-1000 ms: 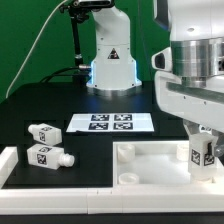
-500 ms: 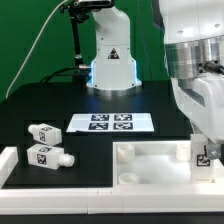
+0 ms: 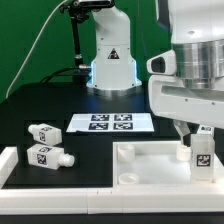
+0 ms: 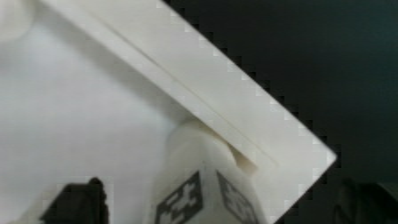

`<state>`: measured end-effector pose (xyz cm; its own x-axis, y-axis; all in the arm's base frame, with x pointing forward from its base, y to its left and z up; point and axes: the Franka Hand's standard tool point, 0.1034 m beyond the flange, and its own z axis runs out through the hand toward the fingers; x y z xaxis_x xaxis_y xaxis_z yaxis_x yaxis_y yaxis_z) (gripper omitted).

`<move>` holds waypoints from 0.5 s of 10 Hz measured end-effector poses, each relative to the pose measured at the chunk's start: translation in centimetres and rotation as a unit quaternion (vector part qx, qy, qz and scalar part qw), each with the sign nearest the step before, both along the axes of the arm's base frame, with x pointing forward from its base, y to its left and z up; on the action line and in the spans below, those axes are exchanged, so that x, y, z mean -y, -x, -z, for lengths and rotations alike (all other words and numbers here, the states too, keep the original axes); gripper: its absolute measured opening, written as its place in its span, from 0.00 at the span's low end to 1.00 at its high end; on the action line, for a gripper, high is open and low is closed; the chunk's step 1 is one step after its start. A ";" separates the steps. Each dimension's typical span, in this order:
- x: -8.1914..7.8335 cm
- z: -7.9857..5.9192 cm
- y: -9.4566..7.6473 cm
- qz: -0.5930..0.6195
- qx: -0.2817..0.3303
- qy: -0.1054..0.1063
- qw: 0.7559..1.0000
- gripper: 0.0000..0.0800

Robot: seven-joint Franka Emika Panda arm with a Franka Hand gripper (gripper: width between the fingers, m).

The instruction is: Assemble one leg

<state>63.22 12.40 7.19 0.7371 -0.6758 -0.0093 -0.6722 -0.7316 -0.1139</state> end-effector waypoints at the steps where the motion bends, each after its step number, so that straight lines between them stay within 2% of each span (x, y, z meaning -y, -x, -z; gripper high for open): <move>1: 0.2 0.0 0.0 -0.046 0.004 0.005 0.999 0.81; 3: 0.6 -0.1 -0.2 -0.164 0.015 0.018 0.986 0.81; 5: 1.9 -0.5 -1.0 -0.289 0.039 0.037 0.956 0.81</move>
Offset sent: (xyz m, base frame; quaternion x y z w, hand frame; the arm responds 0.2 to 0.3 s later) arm 0.0131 -0.0148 0.0124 -0.0105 0.0027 -0.4350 0.9004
